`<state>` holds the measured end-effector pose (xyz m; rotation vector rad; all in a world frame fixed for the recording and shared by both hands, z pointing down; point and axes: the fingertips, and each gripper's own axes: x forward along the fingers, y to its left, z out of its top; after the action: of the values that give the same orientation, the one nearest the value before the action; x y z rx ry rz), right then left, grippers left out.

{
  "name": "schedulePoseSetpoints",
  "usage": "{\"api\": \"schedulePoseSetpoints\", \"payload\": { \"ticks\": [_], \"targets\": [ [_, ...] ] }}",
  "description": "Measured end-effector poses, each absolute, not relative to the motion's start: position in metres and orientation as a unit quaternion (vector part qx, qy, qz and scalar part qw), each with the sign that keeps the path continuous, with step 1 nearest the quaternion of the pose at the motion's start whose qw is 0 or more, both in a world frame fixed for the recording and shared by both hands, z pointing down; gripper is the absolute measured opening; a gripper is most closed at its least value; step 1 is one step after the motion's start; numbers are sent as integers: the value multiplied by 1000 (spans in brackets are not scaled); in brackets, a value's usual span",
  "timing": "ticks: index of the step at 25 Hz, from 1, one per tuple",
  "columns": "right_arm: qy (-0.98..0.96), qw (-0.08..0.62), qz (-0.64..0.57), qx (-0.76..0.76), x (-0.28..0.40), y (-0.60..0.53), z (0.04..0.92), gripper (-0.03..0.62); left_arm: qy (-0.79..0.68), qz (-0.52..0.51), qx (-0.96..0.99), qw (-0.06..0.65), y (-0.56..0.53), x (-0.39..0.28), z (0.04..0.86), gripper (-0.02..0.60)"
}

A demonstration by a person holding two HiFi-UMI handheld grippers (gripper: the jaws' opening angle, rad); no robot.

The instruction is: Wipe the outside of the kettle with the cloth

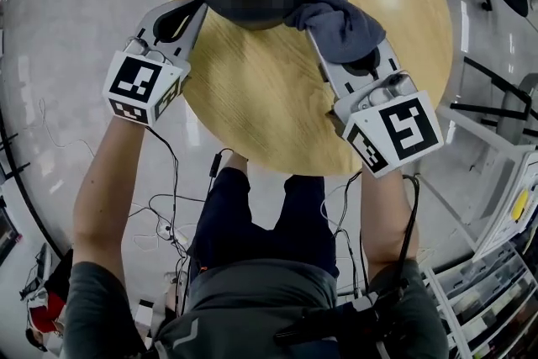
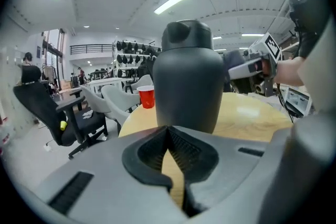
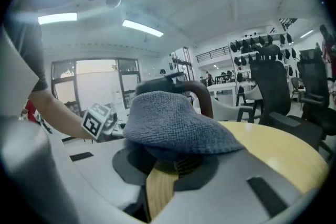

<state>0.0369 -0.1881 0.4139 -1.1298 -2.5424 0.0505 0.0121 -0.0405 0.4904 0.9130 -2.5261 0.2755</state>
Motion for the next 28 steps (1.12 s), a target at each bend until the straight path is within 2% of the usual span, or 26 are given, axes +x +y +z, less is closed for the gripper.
{"api": "schedulePoseSetpoints", "payload": {
  "ticks": [6, 11, 18, 22, 28],
  "targets": [
    [-897, 129, 40, -420, 48, -166, 352, 81, -925, 40, 311, 215, -29, 49, 465, 8],
    [-901, 128, 34, -414, 47, -156, 364, 81, -935, -22, 296, 195, -23, 61, 442, 8],
    [-909, 104, 35, -402, 51, -159, 380, 81, -934, -23, 308, 178, -28, 61, 436, 8],
    [-908, 111, 31, -403, 56, -157, 397, 81, -934, -25, 310, 177, -26, 65, 432, 8],
    [-902, 159, 10, -402, 60, -149, 445, 81, -934, -19, 310, 178, -23, 68, 437, 8]
  ]
}}
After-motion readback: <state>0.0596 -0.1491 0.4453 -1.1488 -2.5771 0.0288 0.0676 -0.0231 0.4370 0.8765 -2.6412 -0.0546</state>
